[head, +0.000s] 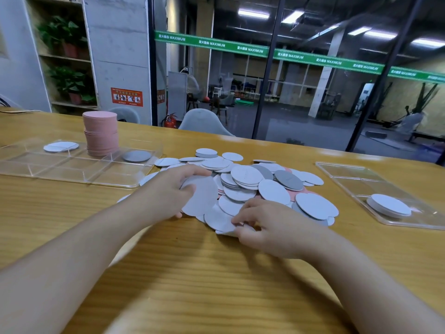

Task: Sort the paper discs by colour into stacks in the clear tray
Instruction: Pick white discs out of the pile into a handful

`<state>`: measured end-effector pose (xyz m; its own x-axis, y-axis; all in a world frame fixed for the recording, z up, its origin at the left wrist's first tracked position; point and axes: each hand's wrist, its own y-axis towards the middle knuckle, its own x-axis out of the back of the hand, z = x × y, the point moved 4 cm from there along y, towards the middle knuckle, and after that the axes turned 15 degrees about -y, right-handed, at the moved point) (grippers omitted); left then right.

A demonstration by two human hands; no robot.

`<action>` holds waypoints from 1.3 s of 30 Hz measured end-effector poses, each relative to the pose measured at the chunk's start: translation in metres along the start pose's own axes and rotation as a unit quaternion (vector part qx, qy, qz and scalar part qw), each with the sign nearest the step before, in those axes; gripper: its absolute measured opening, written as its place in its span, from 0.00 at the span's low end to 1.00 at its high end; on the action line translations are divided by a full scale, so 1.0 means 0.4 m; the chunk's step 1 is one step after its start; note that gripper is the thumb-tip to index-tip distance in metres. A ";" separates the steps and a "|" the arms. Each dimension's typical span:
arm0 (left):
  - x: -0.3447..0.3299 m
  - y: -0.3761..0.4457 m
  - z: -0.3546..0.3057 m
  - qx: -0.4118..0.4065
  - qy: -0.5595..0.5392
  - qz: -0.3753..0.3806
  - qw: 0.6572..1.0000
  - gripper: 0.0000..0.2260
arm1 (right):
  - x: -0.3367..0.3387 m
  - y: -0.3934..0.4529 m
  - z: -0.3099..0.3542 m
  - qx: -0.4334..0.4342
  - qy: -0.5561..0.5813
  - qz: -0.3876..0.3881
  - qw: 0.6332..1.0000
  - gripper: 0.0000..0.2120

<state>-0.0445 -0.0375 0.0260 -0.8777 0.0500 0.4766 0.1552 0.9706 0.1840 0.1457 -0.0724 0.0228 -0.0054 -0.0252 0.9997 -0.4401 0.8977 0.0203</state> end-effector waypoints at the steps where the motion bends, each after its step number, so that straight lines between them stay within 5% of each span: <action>1: -0.002 -0.001 0.000 0.000 0.002 0.004 1.000 0.18 | 0.000 0.002 0.003 0.002 -0.008 -0.009 1.000 0.16; 8: -0.005 -0.001 0.000 -0.001 0.002 0.010 1.000 0.17 | -0.011 0.016 0.021 0.048 -0.152 -0.057 0.986 0.12; 17: 0.001 0.004 0.002 -0.019 -0.021 0.003 1.000 0.19 | 0.039 0.008 -0.014 -0.020 0.011 -0.208 0.978 0.05; 20: -0.005 0.004 0.003 -0.027 -0.040 0.018 0.999 0.20 | 0.047 0.001 -0.024 -0.079 0.110 -0.226 0.965 0.16; 23: -0.017 0.000 0.003 -0.026 -0.045 0.043 0.998 0.20 | 0.028 0.005 -0.019 -0.082 0.081 -0.187 0.976 0.24; 27: -0.031 -0.010 -0.007 -0.028 -0.031 0.064 0.997 0.20 | -0.004 0.016 0.001 -0.036 0.038 -0.134 0.990 0.17; 31: -0.035 -0.009 -0.008 -0.034 -0.043 0.076 0.996 0.20 | -0.001 0.022 0.000 -0.027 0.057 -0.174 0.983 0.17; 39: -0.062 -0.018 -0.019 -0.069 -0.080 0.119 0.987 0.19 | -0.011 0.032 0.007 -0.067 0.275 -0.238 0.929 0.07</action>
<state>-0.0203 -0.0474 0.0195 -0.8675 0.3206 0.3804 0.4167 0.8860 0.2035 0.1378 -0.0621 0.0188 0.6377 -0.2372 0.7328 -0.1598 0.8900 0.4271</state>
